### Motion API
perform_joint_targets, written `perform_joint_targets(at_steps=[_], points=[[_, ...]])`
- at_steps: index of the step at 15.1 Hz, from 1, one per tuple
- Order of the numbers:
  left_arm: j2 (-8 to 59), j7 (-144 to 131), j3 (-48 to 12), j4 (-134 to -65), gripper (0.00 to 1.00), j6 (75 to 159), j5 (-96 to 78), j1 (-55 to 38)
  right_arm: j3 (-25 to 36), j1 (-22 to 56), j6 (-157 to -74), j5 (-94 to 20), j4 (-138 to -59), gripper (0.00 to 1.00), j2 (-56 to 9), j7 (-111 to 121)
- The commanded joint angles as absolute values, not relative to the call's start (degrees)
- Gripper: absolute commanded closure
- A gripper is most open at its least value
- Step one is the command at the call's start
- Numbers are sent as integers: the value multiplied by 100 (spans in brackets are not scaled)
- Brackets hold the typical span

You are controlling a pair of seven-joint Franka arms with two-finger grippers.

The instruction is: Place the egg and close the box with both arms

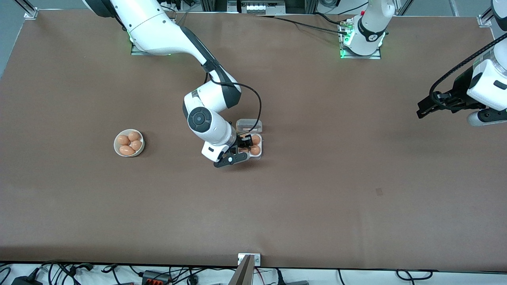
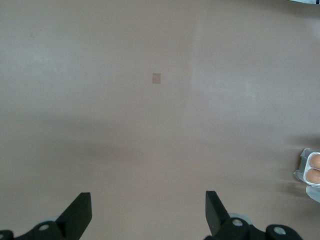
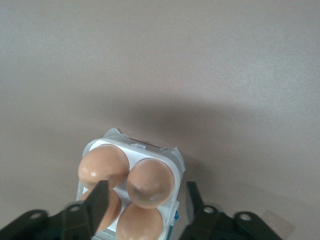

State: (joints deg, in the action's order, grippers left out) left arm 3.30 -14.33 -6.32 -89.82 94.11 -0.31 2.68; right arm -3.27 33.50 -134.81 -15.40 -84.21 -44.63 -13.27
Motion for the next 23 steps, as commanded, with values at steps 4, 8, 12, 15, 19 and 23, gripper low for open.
perform_joint_targets(at_steps=[4,8,12,15,19,23], points=[[352,-1345,-659,-8859,0,9290,-141,308,183,3349,-12431,-1556,-8253,0,-3843,-1538],[352,-1345,-659,-8859,0,9299,-141,308,1087,3331,-11191,-1442,-8209,0,-2938,-1433],[360,-1327,-659,-8868,0,9273,-132,308,1791,3322,-10470,-1266,-8095,0,-2392,-1389],[378,-1327,-659,-8886,0,9255,-132,308,2257,3331,-9810,-1266,-7718,0,-2382,-1397],[387,-1336,-659,-8886,0,9176,-132,308,2784,3436,-9606,-1266,-7480,0,-2347,-1363],[422,-1336,-659,-8886,0,9141,-132,308,2891,3349,-9607,-1283,-7462,0,-2347,-1319]])
